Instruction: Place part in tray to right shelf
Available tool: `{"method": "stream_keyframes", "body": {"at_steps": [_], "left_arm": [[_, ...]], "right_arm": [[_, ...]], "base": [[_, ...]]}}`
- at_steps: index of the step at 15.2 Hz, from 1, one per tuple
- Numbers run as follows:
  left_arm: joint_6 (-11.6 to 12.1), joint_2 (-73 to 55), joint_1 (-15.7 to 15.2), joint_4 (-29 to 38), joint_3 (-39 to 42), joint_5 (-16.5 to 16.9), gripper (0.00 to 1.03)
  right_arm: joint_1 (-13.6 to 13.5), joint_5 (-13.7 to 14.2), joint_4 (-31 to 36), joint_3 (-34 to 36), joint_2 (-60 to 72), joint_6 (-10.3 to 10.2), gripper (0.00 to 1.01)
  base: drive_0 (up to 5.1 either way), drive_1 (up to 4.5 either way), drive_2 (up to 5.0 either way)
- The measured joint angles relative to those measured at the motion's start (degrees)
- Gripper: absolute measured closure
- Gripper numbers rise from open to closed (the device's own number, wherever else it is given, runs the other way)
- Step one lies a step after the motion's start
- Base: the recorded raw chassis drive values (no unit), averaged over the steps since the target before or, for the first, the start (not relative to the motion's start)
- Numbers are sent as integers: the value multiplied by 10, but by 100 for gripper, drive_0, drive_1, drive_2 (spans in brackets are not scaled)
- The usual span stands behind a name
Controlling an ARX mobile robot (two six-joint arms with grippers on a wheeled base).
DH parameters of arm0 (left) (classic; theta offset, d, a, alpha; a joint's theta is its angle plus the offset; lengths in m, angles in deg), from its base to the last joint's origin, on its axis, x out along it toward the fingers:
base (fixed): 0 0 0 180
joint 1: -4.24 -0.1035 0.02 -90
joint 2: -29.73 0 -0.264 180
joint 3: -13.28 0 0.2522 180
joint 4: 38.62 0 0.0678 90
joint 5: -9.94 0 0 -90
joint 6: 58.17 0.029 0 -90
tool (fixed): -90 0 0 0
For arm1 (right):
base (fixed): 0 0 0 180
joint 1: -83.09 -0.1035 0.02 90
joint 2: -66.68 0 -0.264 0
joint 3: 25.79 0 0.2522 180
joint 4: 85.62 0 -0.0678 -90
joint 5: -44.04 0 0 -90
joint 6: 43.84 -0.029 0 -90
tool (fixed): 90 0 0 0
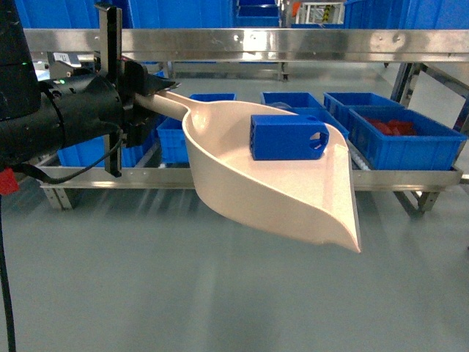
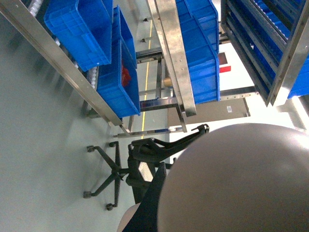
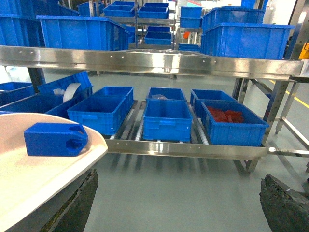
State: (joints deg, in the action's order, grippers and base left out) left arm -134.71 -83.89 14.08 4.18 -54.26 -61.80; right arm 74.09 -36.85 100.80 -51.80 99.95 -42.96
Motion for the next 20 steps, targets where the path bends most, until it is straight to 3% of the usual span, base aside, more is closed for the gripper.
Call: {"method": "stream_keyframes", "body": {"at_steps": [20], "left_arm": [[0,0,0,0,0,0,90]], "right_arm": [[0,0,0,0,0,0,3]], "base": [[0,0,0]]}}
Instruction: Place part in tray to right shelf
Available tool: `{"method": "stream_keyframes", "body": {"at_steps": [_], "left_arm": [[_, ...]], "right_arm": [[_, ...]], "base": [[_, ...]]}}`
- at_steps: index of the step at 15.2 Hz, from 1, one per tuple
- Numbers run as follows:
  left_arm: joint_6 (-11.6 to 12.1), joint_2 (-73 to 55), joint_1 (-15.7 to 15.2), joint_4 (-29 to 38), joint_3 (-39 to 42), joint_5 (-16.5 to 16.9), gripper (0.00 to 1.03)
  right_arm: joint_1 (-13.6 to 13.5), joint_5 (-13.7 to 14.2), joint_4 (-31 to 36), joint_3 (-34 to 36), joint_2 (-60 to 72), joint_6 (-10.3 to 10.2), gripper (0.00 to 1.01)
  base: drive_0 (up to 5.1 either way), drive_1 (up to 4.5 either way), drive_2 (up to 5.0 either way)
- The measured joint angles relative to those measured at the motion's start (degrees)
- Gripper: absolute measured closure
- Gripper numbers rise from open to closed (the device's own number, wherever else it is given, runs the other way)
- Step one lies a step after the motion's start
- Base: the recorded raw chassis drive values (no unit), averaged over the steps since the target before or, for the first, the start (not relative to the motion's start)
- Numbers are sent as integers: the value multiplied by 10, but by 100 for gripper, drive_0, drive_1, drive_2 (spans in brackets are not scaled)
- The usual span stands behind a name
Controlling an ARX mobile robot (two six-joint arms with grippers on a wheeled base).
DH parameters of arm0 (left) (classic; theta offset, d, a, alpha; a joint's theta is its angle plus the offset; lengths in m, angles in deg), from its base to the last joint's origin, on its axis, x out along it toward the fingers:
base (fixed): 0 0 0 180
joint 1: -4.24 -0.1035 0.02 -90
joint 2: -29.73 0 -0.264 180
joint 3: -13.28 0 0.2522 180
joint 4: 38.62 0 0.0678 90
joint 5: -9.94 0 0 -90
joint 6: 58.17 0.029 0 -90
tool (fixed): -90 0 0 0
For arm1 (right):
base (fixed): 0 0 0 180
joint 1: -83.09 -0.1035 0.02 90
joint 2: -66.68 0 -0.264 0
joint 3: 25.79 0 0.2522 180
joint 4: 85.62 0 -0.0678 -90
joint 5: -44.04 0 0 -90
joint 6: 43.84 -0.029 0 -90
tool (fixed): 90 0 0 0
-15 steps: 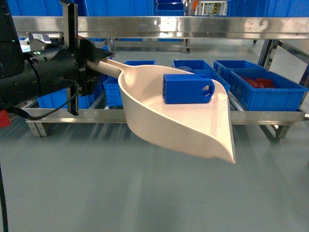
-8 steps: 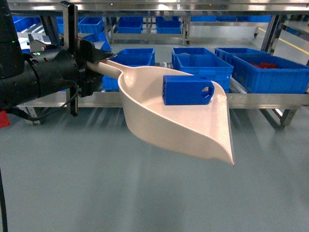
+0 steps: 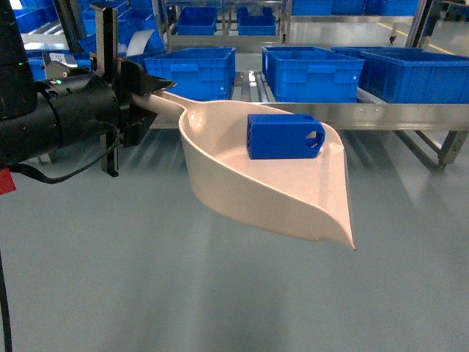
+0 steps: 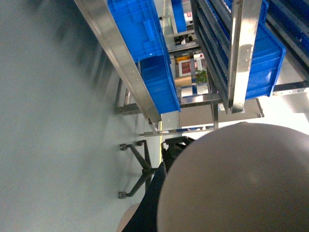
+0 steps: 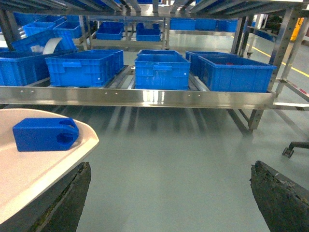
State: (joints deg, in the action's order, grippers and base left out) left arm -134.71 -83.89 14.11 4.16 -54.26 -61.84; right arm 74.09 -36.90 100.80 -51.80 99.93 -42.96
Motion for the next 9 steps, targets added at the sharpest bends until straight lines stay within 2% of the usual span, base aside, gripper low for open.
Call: {"method": "stream_keyframes", "body": {"at_steps": [9], "left_arm": [[0,0,0,-2,0,0,90]], "right_arm": [[0,-1,0,0,0,0,3]], "base": [[0,0,0]]}}
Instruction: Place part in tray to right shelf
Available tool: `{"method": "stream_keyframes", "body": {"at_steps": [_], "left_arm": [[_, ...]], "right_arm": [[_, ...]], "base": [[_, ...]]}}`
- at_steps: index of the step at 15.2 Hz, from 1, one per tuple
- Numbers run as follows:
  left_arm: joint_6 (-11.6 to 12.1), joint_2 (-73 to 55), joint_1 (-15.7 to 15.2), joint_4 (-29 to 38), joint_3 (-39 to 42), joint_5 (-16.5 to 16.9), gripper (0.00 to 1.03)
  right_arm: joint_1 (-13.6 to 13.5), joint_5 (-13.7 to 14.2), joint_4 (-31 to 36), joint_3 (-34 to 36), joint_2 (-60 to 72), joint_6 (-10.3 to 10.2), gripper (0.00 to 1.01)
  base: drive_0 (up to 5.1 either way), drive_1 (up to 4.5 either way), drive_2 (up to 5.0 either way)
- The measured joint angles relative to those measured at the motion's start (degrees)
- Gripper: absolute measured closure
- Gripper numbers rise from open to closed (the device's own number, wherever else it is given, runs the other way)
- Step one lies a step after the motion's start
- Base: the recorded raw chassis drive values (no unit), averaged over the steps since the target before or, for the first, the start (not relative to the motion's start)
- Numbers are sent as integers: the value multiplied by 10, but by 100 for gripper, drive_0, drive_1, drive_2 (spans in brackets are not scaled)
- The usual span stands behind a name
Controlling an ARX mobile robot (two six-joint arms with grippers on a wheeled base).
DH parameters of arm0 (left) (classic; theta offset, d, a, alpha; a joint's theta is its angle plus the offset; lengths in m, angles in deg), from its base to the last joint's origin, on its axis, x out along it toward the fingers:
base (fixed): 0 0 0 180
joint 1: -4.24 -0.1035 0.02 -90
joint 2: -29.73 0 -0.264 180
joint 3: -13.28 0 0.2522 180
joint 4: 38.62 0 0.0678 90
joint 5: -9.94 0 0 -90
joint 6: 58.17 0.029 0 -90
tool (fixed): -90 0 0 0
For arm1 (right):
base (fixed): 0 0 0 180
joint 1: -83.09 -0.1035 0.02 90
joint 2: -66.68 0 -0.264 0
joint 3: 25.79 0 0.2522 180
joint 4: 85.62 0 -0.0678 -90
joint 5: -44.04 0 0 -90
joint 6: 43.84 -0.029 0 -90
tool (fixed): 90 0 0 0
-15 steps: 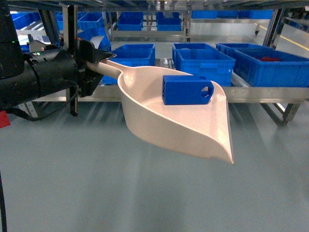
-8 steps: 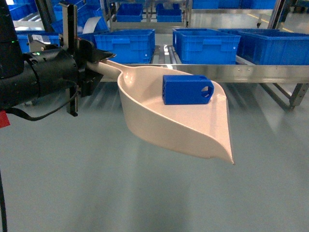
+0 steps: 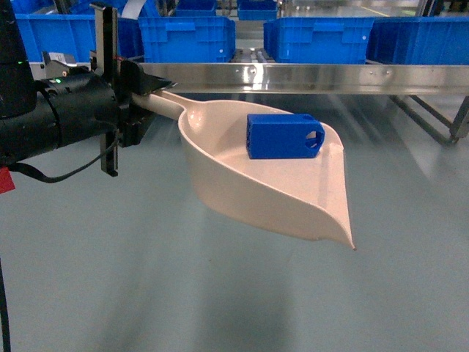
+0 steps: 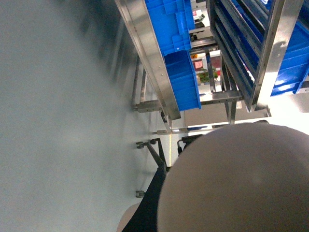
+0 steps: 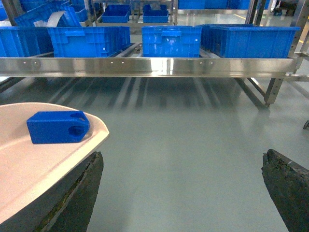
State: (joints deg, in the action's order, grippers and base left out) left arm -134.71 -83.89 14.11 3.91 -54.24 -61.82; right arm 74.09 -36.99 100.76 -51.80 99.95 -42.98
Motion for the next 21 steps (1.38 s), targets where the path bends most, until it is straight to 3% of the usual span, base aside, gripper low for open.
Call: {"method": "stream_keyframes", "body": {"at_steps": [5,15,21], "left_arm": [[0,0,0,0,0,0,90],[0,0,0,2,0,0,90],[0,0,-2,2,0,0,90]], "right_arm": [[0,0,0,0,0,0,3],[0,0,1,0,0,0,3],[0,0,-1,0,0,0,3]], "base": [[0,0,0],[-1,397,-399],[177,288,-466]]}}
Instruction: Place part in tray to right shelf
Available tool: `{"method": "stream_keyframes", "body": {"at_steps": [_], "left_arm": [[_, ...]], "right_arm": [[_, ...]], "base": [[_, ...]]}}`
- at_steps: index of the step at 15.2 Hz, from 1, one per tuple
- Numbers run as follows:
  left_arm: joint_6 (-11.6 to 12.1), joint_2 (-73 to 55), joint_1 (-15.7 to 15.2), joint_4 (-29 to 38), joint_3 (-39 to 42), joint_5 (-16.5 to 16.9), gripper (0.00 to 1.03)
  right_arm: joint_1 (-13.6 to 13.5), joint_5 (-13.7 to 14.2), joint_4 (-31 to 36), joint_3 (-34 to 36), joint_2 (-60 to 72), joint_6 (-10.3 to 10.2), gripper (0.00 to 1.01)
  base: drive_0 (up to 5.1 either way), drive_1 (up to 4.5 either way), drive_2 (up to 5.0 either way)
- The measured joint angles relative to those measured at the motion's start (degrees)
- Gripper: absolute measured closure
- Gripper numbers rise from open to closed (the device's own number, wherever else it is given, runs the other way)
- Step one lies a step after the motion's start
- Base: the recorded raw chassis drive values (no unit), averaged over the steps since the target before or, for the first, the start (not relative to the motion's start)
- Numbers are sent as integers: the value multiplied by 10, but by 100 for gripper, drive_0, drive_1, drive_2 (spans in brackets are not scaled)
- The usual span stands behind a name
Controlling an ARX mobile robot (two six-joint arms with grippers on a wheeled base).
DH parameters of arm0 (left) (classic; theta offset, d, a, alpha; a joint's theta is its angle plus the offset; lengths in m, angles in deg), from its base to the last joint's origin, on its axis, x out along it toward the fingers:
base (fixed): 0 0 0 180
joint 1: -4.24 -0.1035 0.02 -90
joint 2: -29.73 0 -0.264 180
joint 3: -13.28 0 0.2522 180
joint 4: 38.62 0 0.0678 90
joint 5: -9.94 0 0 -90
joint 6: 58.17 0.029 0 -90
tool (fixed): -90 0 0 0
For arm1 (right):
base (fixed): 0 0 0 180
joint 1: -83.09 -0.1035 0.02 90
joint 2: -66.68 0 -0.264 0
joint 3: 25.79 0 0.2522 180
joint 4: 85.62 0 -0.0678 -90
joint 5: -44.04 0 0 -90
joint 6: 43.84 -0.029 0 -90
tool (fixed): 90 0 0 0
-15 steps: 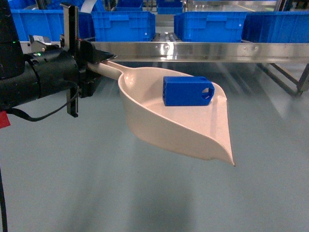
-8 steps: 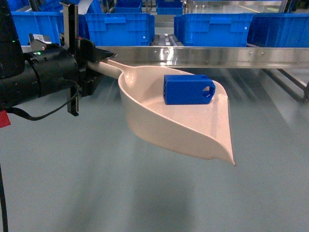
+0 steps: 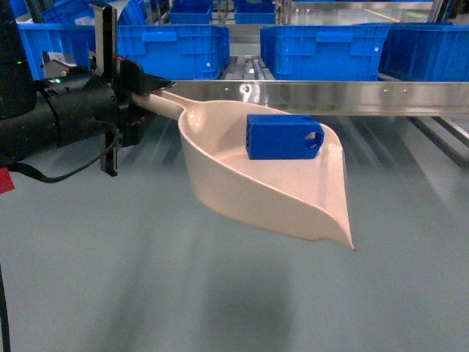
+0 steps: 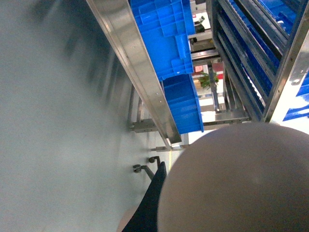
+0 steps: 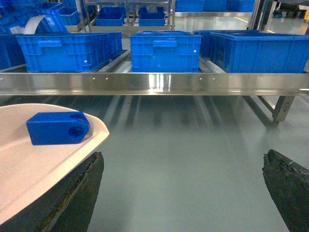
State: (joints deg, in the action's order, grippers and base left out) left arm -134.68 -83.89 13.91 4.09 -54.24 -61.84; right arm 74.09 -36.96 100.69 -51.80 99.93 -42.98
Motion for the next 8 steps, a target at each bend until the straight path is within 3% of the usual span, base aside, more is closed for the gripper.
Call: {"method": "stream_keyframes", "body": {"at_steps": [8], "left_arm": [[0,0,1,-2,0,0,90]], "right_arm": [[0,0,1,0,0,0,3]], "base": [[18,442,-406]]}}
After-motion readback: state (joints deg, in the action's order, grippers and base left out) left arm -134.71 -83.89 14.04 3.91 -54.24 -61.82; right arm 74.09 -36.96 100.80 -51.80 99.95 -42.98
